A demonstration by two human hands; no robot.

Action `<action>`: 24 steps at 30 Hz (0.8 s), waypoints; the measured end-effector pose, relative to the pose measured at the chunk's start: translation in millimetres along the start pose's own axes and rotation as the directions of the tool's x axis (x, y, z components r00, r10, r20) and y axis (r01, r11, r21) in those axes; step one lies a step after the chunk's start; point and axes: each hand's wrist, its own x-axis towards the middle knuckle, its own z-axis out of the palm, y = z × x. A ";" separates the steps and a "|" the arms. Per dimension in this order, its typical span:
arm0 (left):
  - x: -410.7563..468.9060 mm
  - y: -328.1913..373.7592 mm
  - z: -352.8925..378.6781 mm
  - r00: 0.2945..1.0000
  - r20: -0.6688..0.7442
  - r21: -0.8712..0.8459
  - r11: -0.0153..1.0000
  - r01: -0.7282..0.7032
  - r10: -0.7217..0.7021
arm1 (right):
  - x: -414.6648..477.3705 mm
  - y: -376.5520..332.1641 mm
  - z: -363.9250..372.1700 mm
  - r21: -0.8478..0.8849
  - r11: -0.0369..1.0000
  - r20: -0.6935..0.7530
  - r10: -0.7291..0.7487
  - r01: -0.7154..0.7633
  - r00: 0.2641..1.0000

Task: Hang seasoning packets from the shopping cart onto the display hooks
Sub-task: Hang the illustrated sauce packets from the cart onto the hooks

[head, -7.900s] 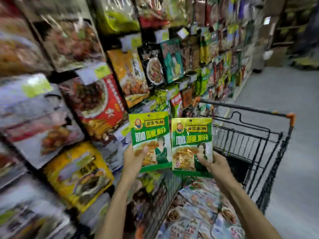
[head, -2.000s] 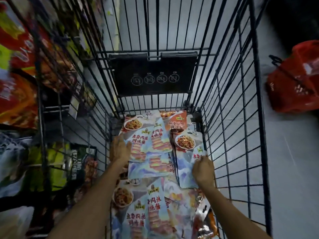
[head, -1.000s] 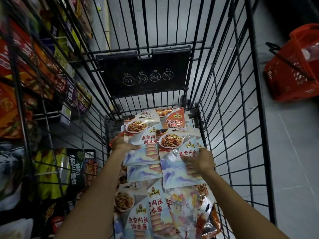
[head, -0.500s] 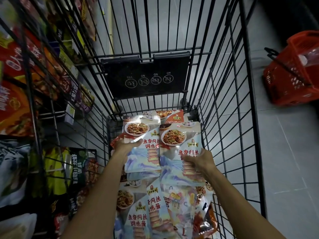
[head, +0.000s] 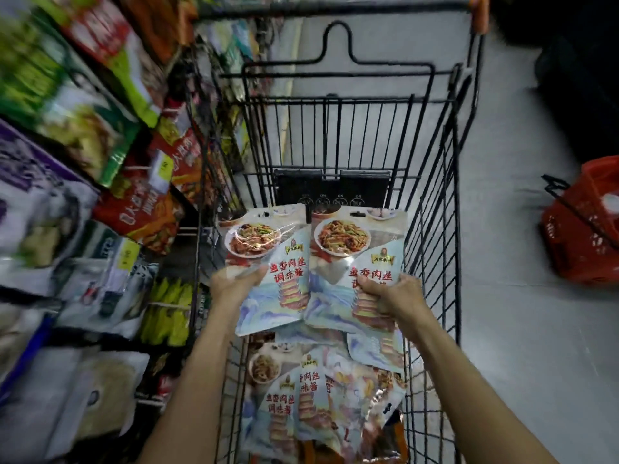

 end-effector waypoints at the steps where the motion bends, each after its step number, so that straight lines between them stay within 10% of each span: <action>1: -13.4 9.4 -7.7 0.999 -0.018 -0.030 0.999 -0.044 0.043 | -8.9 -10.3 1.7 -0.008 1.000 0.020 -0.028 0.028 0.999; 14: -268.7 102.3 -135.1 0.792 -0.429 -0.005 0.876 -0.482 0.433 | -169.4 -104.0 23.8 -0.061 0.948 0.519 -0.239 0.314 0.821; 24: -482.6 85.8 -239.3 0.517 -0.729 0.121 0.828 -0.548 0.449 | -321.0 -127.1 87.7 0.042 0.851 0.851 -0.305 0.524 0.428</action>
